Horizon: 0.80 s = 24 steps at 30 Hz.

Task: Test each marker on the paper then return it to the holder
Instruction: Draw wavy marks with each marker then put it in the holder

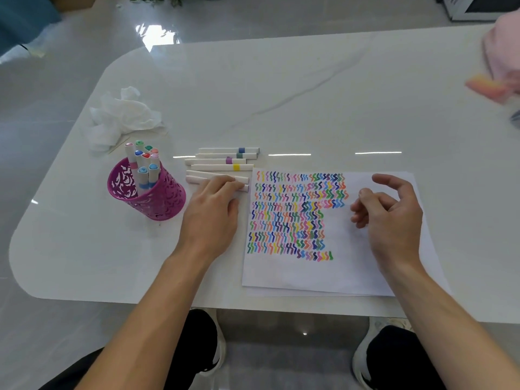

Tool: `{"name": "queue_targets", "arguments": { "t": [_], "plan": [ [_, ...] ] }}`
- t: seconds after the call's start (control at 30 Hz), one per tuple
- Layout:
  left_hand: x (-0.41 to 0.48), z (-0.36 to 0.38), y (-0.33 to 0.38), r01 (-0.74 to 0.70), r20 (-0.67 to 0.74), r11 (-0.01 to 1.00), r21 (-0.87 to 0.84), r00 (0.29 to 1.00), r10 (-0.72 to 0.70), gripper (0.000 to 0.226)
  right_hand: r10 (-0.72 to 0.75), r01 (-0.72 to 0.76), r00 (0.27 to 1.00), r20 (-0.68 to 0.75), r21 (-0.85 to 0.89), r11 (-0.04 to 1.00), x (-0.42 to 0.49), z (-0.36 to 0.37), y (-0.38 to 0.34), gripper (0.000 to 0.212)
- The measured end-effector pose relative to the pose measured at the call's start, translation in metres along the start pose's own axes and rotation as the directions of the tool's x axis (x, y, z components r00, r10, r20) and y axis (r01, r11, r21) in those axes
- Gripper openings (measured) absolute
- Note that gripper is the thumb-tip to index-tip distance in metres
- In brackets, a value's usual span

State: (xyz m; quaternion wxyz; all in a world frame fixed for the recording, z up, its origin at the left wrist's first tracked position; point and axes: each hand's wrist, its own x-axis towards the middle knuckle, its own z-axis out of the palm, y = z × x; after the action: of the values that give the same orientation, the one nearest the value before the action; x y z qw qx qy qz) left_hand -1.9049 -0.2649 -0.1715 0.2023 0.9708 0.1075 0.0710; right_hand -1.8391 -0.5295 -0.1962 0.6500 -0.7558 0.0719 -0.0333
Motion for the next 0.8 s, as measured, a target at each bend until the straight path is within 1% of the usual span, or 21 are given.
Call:
{"name": "queue_targets", "arguments": {
  "t": [0.13, 0.27, 0.37, 0.47, 0.57, 0.63, 0.73, 0.8],
  "plan": [
    [0.000, 0.004, 0.003, -0.010, -0.024, 0.999, 0.035, 1.000, 0.011, 0.030, 0.010, -0.010, 1.000, 0.005, -0.005, 1.000, 0.000, -0.001, 0.000, 0.022],
    [0.000, 0.005, 0.005, -0.008, -0.017, 0.998, 0.058, 1.000, 0.009, 0.017, 0.017, -0.017, 1.000, 0.013, -0.008, 1.000, 0.000, -0.002, 0.000, 0.021],
    [0.001, 0.004, 0.007, -0.014, -0.026, 0.999, 0.045, 1.000, 0.015, 0.012, 0.015, -0.015, 1.000, 0.022, -0.007, 1.000, 0.000, -0.002, 0.000, 0.019],
    [0.003, -0.002, 0.014, -0.043, -0.124, 0.998, -0.055, 0.992, 0.036, 0.010, 0.012, -0.011, 0.999, 0.030, -0.008, 1.000, -0.001, -0.002, -0.001, 0.018],
    [0.003, -0.011, 0.028, -0.084, -0.250, 0.982, -0.170, 0.968, 0.039, 0.008, 0.007, -0.007, 0.999, 0.044, 0.003, 1.000, -0.002, -0.001, -0.003, 0.015],
    [0.001, -0.017, 0.037, -0.129, -0.308, 0.966, -0.223, 0.950, 0.056, 0.010, -0.016, 0.017, 0.997, 0.075, -0.012, 1.000, -0.004, 0.001, -0.007, 0.013],
    [-0.004, -0.025, 0.050, -0.197, -0.324, 0.928, -0.315, 0.942, 0.090, 0.028, -0.080, 0.088, 0.981, 0.179, -0.041, 0.995, -0.011, 0.004, -0.014, 0.013],
    [-0.009, -0.026, 0.059, -0.224, -0.300, 0.887, -0.403, 0.948, 0.103, 0.030, -0.123, 0.144, 0.954, 0.274, -0.057, 0.988, -0.018, 0.007, -0.020, 0.012]
  ]
}}
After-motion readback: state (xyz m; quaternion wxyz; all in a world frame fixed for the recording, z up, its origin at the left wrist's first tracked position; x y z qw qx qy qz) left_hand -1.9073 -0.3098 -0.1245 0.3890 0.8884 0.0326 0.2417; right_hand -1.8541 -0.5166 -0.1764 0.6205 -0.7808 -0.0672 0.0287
